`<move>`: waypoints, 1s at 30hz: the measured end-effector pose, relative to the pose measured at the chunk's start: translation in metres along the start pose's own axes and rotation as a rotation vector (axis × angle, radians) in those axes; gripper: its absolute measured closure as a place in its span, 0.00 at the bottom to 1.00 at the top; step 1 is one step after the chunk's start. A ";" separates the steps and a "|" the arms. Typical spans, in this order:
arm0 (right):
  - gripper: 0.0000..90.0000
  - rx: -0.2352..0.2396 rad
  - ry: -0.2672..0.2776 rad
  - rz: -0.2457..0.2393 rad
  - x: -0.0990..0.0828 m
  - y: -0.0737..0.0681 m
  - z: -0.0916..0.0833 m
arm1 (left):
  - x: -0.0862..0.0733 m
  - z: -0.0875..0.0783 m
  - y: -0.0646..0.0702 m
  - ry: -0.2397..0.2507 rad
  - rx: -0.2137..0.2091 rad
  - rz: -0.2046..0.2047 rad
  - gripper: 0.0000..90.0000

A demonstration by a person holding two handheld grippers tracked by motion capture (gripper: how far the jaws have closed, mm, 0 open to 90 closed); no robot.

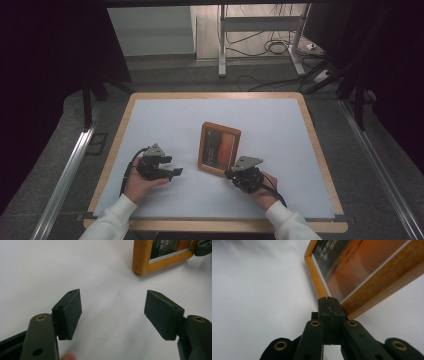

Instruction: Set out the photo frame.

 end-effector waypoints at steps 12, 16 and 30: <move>1.00 -0.043 0.005 0.030 -0.006 0.018 -0.006 | 0.000 0.000 0.000 0.002 -0.001 -0.002 0.33; 1.00 -0.045 0.003 0.023 -0.007 0.018 -0.005 | 0.000 0.000 0.000 0.000 -0.002 -0.001 0.33; 0.93 -0.048 0.069 0.080 -0.015 0.021 -0.041 | 0.000 -0.002 0.000 0.010 -0.001 -0.004 0.33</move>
Point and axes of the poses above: each handheld gripper's, and its own axes: z roughly forward along the jaws, x roughly out of its top, y roughly to its right, the point moved 6 cm from there along z, roughly forward along the jaws, and after that the axes turned 1 degree about -z, right-handed, at the moved point
